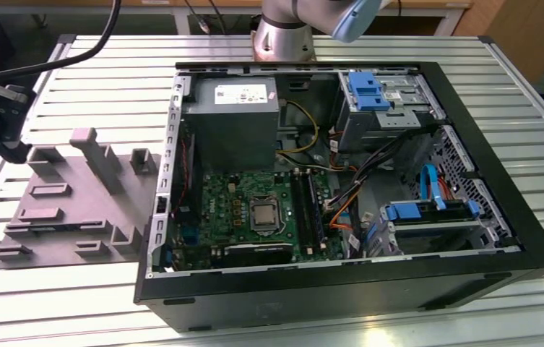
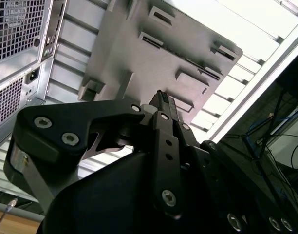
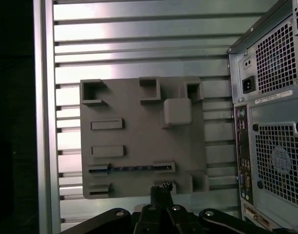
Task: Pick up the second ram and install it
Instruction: 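Reach for the second ram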
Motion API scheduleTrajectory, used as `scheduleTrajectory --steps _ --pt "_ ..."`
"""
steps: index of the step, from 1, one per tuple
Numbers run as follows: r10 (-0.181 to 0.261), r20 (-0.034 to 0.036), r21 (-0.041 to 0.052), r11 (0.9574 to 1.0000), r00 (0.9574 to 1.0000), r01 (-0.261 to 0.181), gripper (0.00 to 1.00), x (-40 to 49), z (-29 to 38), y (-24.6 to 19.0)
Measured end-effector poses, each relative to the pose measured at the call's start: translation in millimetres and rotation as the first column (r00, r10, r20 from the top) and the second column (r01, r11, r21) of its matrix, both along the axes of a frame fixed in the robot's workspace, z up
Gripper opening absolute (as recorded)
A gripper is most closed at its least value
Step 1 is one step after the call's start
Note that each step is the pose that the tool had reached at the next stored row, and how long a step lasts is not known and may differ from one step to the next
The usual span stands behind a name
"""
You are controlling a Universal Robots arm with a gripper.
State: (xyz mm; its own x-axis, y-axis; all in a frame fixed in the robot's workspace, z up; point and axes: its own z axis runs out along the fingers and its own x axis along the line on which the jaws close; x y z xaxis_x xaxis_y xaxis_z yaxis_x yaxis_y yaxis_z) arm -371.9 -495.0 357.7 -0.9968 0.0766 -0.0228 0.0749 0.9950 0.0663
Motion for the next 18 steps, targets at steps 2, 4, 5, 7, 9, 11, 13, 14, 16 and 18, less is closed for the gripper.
scheduleTrajectory --steps 2,4,5,7,9,11,13,14,16,18 --pt "0.000 0.0000 0.0000 1.0000 1.0000 0.000 0.11 -0.6 -1.1 0.0" --pt "0.000 0.0000 0.0001 1.0000 1.0000 0.000 0.11 -1.1 -2.3 0.0" --pt "0.000 0.0000 0.0000 1.0000 1.0000 0.000 0.11 -1.4 -3.0 0.0" --pt "0.000 0.0000 0.0000 1.0000 1.0000 0.000 0.11 -2.0 -4.3 0.0" --pt "0.000 -0.0001 -0.0001 1.0000 1.0000 0.000 0.11 -2.7 -5.6 0.0" --pt "0.000 0.0000 0.0000 1.0000 1.0000 0.000 0.11 -3.4 -6.9 0.0" --pt "0.000 0.0000 0.0000 1.0000 1.0000 0.000 0.11 -4.3 -8.1 0.0" --pt "0.000 0.0000 0.0000 1.0000 1.0000 0.000 0.11 -4.7 -8.7 0.0" --pt "0.000 0.0000 0.0000 1.0000 1.0000 0.000 0.11 -5.5 -9.8 0.0" --pt "0.000 0.0000 0.0000 1.0000 1.0000 0.000 0.11 -6.3 -11.0 0.0"
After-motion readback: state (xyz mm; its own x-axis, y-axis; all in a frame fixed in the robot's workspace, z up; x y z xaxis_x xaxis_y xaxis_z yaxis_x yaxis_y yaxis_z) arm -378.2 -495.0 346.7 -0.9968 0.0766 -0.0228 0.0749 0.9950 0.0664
